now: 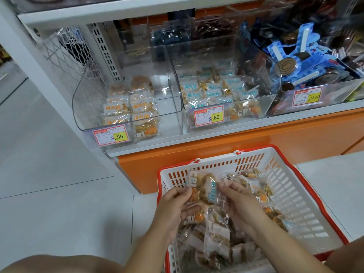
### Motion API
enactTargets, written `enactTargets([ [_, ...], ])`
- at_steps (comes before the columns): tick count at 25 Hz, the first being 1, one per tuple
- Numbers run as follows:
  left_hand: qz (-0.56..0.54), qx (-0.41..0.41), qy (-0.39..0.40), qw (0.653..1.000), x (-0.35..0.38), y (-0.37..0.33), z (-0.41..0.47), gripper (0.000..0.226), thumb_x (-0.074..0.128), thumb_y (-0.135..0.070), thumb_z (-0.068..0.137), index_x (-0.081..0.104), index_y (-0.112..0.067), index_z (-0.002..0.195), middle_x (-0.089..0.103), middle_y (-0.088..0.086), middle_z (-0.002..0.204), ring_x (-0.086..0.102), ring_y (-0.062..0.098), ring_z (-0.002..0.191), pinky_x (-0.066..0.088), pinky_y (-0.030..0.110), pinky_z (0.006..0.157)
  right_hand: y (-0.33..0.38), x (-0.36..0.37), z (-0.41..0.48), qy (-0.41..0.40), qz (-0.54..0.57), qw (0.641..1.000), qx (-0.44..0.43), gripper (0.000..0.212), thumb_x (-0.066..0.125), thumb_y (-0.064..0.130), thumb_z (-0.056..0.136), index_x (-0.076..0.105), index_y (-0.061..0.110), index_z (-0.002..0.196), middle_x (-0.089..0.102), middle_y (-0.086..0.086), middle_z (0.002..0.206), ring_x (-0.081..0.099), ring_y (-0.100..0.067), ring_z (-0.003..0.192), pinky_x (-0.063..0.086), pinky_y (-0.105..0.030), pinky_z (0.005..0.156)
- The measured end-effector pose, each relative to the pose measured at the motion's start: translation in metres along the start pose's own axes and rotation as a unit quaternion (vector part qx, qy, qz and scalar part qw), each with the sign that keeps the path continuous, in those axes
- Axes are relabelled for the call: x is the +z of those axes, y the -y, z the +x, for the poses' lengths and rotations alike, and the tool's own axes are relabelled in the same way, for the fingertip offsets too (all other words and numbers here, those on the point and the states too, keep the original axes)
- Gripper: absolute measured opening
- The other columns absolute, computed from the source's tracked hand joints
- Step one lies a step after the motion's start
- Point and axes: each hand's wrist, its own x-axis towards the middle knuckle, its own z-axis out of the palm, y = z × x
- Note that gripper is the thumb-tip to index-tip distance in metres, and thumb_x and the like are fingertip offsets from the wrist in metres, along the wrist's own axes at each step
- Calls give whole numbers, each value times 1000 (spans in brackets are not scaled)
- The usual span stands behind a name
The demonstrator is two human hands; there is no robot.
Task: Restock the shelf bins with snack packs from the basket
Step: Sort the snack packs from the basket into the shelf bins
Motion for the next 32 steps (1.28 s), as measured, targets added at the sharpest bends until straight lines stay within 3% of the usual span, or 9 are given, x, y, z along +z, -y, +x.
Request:
enactTargets([
  [4,-40,8,2,999,9,-4,-3,15,60,-5,92,60,4,104,72,22,101,73,33,88,62,34,64,8,-3,-2,26,60,998,4,36,62,23,89,63,-5,111,65,-28,116,63,-37,102,51,-44,87],
  [8,-120,69,-13,990,33,-12,-10,11,61,-6,89,58,4,89,70,28,94,72,33,81,60,32,62,14,17,-15,44,65,997,-12,34,66,12,76,62,-8,103,71,-24,97,70,-29,83,52,-39,79],
  [11,71,184,-38,980,52,-49,-25,15,73,-11,83,63,-12,71,72,15,76,69,23,73,52,18,63,59,36,-20,24,76,991,-104,69,95,22,44,72,5,107,72,-22,101,69,-29,82,58,-33,68],
  [12,160,232,-48,958,57,-68,-33,15,74,-16,83,65,-19,72,74,6,77,68,14,74,47,10,61,81,42,-24,23,68,988,-134,76,97,25,36,73,9,107,73,-19,100,70,-26,80,59,-31,64],
  [16,375,415,-78,825,62,-155,-53,20,59,-44,91,61,-47,110,59,-35,110,56,-14,98,47,11,80,178,69,-13,31,-51,963,-262,35,70,13,72,66,8,106,74,-13,94,70,-20,79,56,-33,73],
  [19,524,456,-156,703,55,-203,-25,53,44,-56,94,30,-48,145,41,-27,143,43,-2,128,39,29,108,237,91,43,-53,-178,920,-344,23,74,10,81,59,11,98,66,7,63,64,-18,70,50,-31,70],
  [21,597,414,-174,664,51,-221,0,66,38,-63,94,14,-43,153,30,-17,156,33,6,140,31,28,112,264,104,94,-89,-282,880,-373,19,76,12,82,60,14,92,56,12,58,59,-14,66,48,-26,68],
  [26,554,357,-66,749,49,-225,43,68,31,-63,95,-2,-45,153,28,-17,157,38,8,137,35,29,108,293,151,215,-103,-375,856,-340,44,73,25,85,59,6,123,60,-5,114,58,-24,108,46,-38,98],
  [32,549,359,-34,754,53,-225,54,80,14,-74,76,-10,-52,149,28,-27,153,39,0,133,34,23,104,274,167,261,-92,-477,826,-286,24,62,40,91,51,24,106,58,2,110,53,-13,87,37,-23,77],
])
